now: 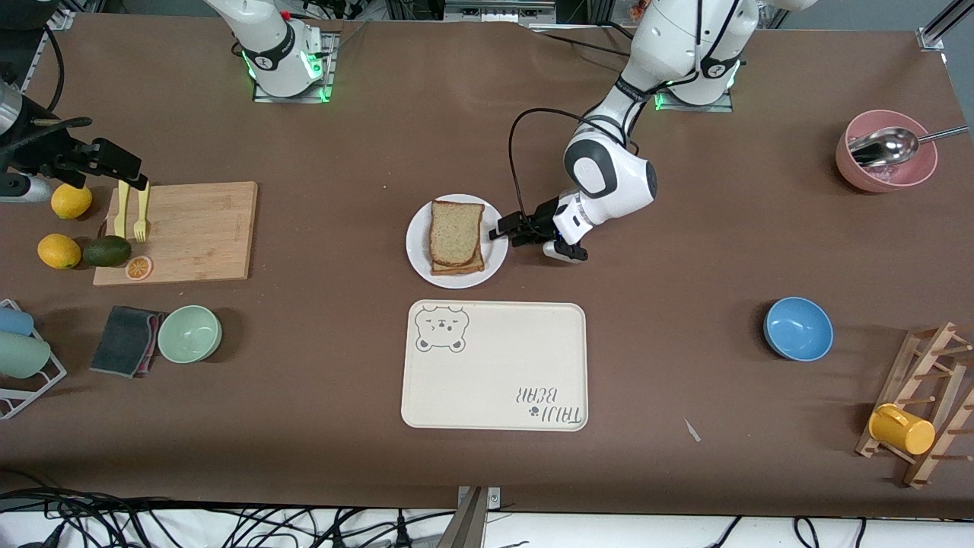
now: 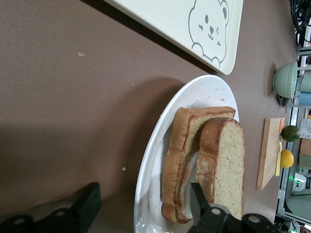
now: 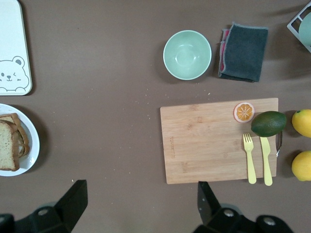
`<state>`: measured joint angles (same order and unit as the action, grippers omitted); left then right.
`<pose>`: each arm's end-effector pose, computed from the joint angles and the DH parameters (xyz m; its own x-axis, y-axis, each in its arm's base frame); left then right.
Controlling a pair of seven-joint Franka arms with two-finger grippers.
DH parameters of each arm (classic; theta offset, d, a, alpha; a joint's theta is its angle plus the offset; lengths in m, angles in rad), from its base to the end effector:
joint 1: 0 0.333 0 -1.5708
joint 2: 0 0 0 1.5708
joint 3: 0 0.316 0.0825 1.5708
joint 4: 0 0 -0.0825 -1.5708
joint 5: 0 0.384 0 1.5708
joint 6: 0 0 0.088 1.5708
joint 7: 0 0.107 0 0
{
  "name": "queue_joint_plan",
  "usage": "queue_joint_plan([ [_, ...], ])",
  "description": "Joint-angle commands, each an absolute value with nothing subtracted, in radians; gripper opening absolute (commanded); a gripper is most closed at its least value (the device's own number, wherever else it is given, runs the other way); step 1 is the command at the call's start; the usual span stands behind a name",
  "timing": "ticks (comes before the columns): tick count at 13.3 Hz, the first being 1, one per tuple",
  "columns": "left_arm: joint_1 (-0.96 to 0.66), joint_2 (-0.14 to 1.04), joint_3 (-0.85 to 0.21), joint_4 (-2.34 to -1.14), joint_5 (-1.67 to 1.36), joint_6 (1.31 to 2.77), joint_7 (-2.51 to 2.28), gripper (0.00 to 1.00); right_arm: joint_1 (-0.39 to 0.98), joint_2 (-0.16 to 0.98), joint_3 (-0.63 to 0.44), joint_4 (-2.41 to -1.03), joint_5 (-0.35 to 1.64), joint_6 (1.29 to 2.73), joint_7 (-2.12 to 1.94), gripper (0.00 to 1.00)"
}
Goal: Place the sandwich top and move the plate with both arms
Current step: 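Close the left gripper on the plate rim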
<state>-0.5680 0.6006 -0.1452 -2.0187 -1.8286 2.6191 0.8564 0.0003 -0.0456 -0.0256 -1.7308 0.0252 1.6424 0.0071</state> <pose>0.4471 -0.3597 0.1358 0.9881 0.1458 -0.0485 0.1307 -0.6316 0.7642 0.5421 -0.0115 0.5799 0.9985 -0.0341 -0.0430 -0.0352 -0.9990 -0.0259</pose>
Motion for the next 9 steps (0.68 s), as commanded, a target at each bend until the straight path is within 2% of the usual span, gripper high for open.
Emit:
queue_joint_plan([
  [1,-0.581,0.603,-0.144,-2.014,-1.891,2.617,0.896,0.77,-0.006,-0.049,-0.020,-1.717,0.018,1.618,0.020,1.00],
  [3,-0.591,0.604,-0.146,-2.014,-1.899,2.617,0.896,0.73,-0.006,-0.049,-0.020,-1.717,0.018,1.618,0.020,1.00],
  [7,-0.594,0.603,-0.146,-2.014,-1.899,2.617,0.896,0.43,-0.006,-0.049,-0.020,-1.717,0.018,1.618,0.020,1.00],
  [8,-0.594,0.604,-0.146,-2.014,-1.899,2.617,0.896,0.37,-0.006,-0.048,-0.020,-1.717,0.018,1.620,0.020,1.00],
  [9,-0.594,0.604,-0.144,-2.014,-1.899,2.617,0.897,0.37,-0.006,-0.048,-0.020,-1.717,0.018,1.620,0.020,1.00],
])
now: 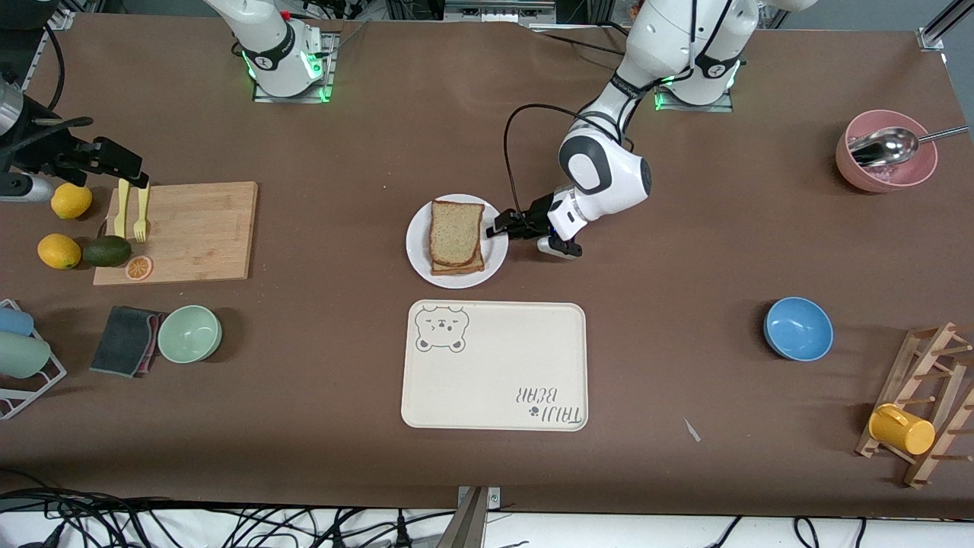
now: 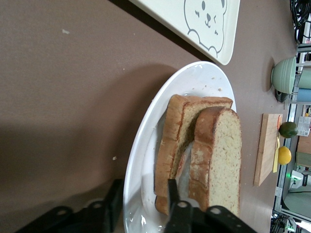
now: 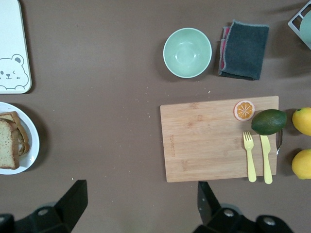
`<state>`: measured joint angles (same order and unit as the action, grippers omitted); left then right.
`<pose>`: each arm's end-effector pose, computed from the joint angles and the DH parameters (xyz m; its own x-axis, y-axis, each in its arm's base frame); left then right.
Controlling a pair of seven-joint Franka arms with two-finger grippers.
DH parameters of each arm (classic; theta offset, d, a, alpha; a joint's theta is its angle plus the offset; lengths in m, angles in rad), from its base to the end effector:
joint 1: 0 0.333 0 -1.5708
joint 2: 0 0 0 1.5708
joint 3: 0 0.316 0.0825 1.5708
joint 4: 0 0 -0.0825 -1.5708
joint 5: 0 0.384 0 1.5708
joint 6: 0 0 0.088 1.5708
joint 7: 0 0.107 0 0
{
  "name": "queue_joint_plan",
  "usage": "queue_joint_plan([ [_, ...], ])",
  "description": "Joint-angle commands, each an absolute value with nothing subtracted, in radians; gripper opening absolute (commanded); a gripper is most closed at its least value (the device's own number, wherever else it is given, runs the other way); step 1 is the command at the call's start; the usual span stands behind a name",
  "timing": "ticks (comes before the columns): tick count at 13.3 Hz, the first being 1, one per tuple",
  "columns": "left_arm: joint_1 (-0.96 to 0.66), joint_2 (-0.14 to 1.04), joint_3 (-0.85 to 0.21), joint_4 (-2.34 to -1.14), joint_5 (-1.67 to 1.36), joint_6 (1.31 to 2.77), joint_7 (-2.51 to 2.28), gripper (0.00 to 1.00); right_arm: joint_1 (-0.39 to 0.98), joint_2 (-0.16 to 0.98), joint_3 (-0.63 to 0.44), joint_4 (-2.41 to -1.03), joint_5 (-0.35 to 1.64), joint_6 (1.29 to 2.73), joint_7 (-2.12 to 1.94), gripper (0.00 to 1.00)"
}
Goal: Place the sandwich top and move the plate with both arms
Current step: 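Close the left gripper on the plate rim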
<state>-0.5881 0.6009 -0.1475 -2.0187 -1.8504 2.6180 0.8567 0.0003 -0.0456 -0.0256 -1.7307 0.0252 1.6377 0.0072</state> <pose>0.4384 -0.3697 0.1355 0.9882 0.1414 -0.0590 0.1354 -0.6250 0.7688 0.5416 -0.0114 0.5796 0.9983 -0.0341 -0.0476 -0.0353 -0.9990 -0.0259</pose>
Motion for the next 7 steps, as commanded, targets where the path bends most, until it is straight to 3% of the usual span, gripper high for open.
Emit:
queue_joint_plan([
  [1,-0.594,0.604,-0.146,-2.014,-1.899,2.617,0.897,0.37,-0.006,-0.048,-0.020,-1.717,0.018,1.620,0.020,1.00],
  [5,-0.600,0.610,-0.146,-2.014,-1.899,2.617,0.897,0.15,-0.006,-0.048,-0.020,-1.717,0.018,1.618,0.020,1.00],
  [7,-0.600,0.612,-0.144,-2.014,-1.898,2.617,0.897,0.12,-0.006,-0.048,-0.020,-1.717,0.018,1.618,0.020,1.00],
])
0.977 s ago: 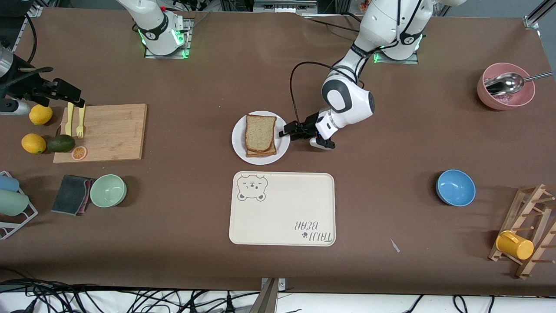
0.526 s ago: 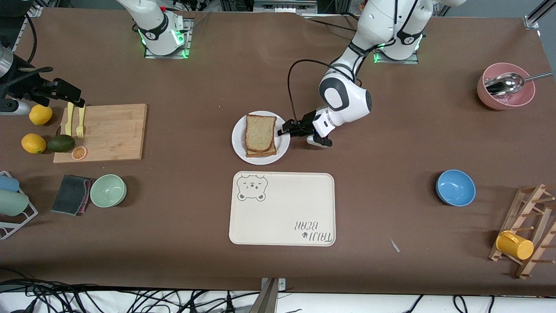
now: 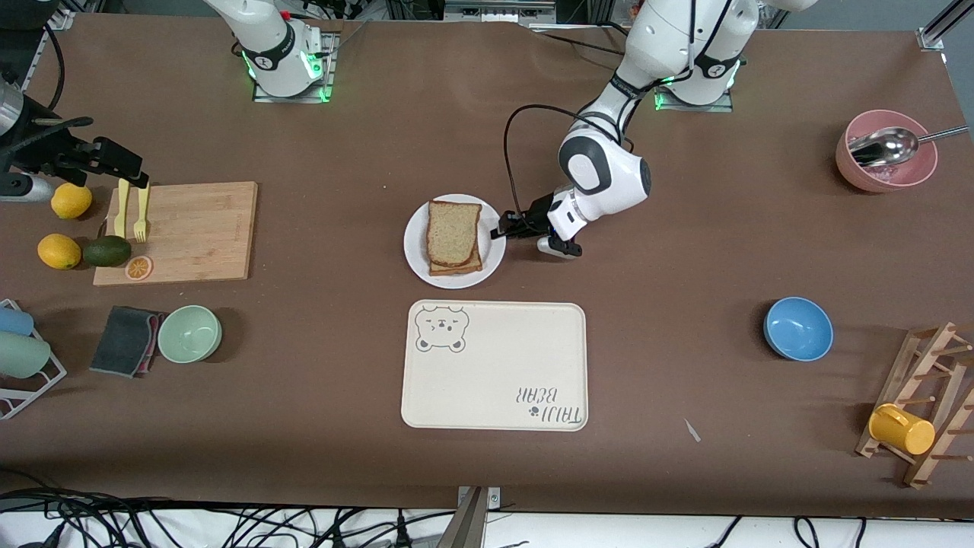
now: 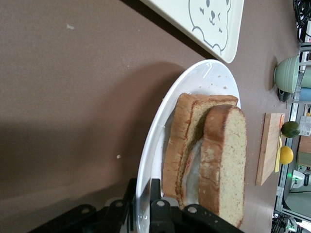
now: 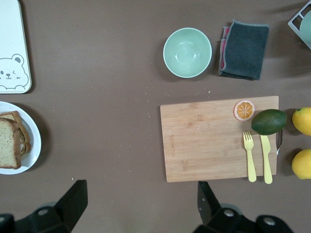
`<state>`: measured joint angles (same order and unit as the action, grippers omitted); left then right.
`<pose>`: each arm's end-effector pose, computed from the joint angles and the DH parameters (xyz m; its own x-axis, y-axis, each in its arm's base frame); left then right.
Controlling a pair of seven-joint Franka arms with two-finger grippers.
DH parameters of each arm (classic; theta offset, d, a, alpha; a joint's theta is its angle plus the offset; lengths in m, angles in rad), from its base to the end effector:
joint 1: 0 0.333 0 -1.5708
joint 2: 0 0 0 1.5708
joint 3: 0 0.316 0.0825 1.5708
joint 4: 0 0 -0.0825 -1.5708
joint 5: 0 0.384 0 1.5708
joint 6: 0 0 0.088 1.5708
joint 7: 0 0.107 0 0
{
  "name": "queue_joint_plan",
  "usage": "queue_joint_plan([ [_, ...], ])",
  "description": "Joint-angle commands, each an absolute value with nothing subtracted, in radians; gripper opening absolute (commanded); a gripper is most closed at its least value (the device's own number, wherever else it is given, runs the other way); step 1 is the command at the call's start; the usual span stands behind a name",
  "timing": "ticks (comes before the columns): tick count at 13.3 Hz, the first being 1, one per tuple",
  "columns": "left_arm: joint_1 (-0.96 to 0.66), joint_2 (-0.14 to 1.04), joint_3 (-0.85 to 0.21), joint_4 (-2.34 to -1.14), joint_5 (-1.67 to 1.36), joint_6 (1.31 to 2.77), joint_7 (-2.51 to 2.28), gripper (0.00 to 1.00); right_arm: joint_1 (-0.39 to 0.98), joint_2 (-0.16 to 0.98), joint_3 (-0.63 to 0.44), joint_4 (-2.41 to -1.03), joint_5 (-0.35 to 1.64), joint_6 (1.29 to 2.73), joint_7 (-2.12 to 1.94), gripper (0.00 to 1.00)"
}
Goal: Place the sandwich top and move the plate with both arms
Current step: 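Close the left gripper on the plate rim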
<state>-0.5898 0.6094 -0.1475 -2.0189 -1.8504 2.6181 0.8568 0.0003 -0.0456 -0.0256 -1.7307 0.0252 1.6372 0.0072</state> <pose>0.4363 -0.3694 0.1306 0.9880 0.1400 -0.0654 0.1397 -0.6291 0.7647 0.5416 -0.0114 0.5795 0.9983 -0.0341 -0.0481 -0.0353 -0.9990 -0.0259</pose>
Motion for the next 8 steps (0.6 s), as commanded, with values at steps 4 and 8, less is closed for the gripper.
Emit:
queue_joint_plan([
  [4,-0.600,0.614,-0.144,-2.014,-1.896,2.617,0.897,0.00,-0.006,-0.048,-0.020,-1.713,0.018,1.618,0.020,1.00],
  [8,-0.598,0.611,-0.144,-2.014,-1.898,2.617,0.908,0.00,-0.006,-0.048,-0.020,-1.713,0.020,1.618,0.018,1.00],
])
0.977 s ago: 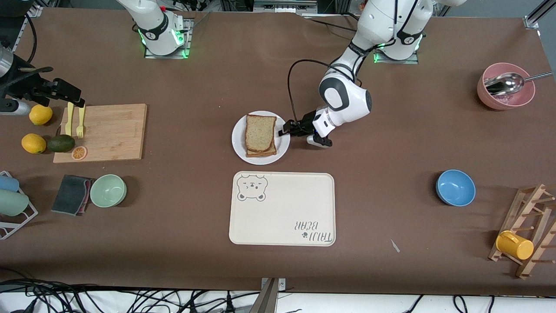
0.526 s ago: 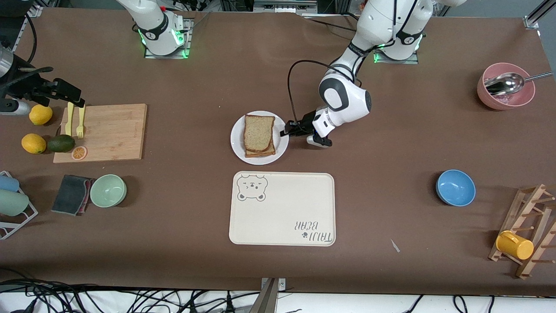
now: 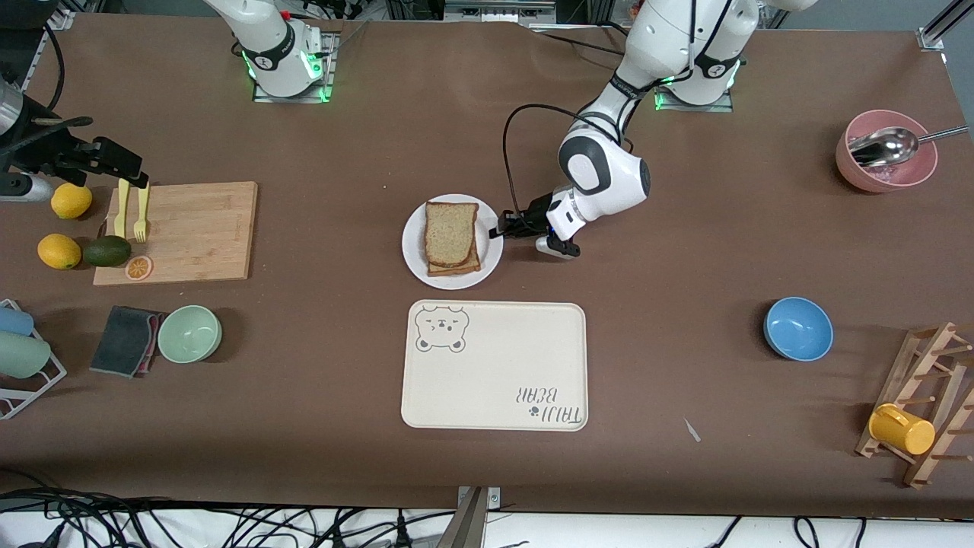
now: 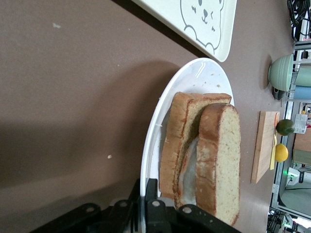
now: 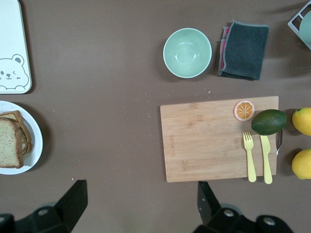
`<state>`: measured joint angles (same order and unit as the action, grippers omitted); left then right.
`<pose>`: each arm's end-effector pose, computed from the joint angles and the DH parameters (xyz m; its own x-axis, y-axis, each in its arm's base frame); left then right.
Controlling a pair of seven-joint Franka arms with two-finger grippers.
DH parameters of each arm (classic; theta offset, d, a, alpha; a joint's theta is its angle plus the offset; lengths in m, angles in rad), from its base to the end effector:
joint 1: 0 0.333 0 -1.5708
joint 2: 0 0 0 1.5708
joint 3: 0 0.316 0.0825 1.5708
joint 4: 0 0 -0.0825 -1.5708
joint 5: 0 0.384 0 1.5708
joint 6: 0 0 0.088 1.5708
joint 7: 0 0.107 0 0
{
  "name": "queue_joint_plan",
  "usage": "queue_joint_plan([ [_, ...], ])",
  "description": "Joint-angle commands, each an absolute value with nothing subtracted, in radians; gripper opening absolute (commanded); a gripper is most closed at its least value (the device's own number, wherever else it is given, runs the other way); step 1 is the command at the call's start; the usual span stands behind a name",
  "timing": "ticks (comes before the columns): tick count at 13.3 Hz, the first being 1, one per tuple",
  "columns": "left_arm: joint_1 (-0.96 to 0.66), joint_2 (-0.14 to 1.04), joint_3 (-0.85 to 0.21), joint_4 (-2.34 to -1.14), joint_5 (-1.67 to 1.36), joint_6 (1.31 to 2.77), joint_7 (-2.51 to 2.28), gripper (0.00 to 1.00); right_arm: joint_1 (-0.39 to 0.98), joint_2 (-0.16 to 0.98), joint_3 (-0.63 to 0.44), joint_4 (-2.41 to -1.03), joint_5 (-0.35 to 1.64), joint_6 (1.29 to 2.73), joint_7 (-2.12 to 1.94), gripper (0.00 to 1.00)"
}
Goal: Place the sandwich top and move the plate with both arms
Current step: 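Close the left gripper on the plate rim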
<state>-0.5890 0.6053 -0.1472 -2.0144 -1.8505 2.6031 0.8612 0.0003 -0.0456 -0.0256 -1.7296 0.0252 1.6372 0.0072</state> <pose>0.4381 -0.3724 0.1345 0.9895 0.1309 -0.0621 0.1303 -0.6168 0.7763 0.5417 -0.0114 0.5801 0.9983 -0.0341 -0.0470 -0.0353 -0.9990 -0.0259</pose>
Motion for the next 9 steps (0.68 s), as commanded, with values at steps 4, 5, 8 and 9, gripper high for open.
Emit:
queue_joint_plan([
  [4,-0.588,0.585,-0.144,-2.019,-1.901,2.585,0.907,0.00,-0.006,-0.048,-0.021,-1.713,0.018,1.618,0.014,1.00],
  [5,-0.575,0.575,-0.144,-2.020,-1.901,2.582,0.907,0.00,-0.006,-0.048,-0.021,-1.713,0.020,1.618,0.014,1.00],
  [8,-0.561,0.552,-0.144,-2.022,-1.901,2.565,0.907,0.00,-0.006,-0.048,-0.021,-1.713,0.020,1.618,0.014,1.00],
  [9,-0.546,0.545,-0.144,-2.022,-1.901,2.550,0.905,0.00,-0.006,-0.048,-0.021,-1.713,0.020,1.618,0.014,1.00],
])
